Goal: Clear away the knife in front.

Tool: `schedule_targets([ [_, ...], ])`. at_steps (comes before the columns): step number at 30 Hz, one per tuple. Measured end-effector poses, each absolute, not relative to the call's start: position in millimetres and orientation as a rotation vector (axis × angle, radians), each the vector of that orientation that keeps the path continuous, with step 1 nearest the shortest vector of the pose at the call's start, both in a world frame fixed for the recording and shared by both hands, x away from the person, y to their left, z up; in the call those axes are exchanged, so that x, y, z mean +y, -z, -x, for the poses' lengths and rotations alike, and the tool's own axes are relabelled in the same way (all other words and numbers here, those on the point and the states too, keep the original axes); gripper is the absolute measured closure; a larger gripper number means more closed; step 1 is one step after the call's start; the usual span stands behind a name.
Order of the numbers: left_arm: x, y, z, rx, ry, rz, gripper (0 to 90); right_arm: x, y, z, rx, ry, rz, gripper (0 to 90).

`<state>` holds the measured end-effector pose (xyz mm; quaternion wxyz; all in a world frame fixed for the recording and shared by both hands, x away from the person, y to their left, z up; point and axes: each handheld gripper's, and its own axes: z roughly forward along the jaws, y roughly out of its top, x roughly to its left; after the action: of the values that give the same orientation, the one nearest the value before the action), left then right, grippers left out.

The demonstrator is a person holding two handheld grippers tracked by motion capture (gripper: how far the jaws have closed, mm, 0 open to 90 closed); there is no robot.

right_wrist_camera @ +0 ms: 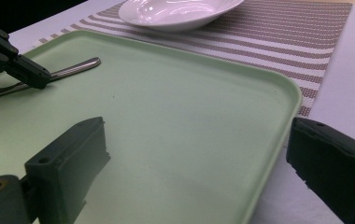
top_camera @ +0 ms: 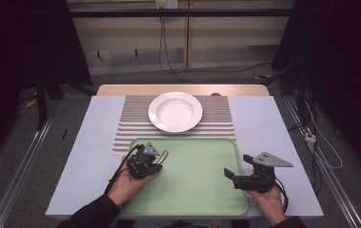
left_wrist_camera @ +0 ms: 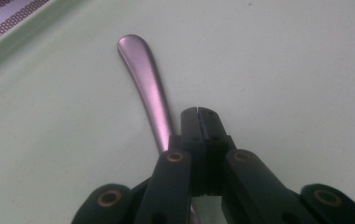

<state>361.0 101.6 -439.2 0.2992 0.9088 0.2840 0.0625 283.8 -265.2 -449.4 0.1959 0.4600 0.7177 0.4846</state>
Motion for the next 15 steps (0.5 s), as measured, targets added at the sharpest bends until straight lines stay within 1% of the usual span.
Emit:
schedule_targets([
  [9,108.0,438.9,-364.5,0.773,-0.156,-2.411,90.0,-265.2,449.4,-283.8,2.012,-1.358,-1.288,5.3],
  [13,110.7,437.9,-364.9,0.804,-0.194,-2.421,90.0,-265.2,449.5,-283.7,2.011,-1.358,-1.289,5.3],
  [15,113.4,438.0,-366.1,0.813,-0.189,-2.413,90.0,-265.1,449.5,-283.7,2.012,-1.358,-1.288,5.3],
])
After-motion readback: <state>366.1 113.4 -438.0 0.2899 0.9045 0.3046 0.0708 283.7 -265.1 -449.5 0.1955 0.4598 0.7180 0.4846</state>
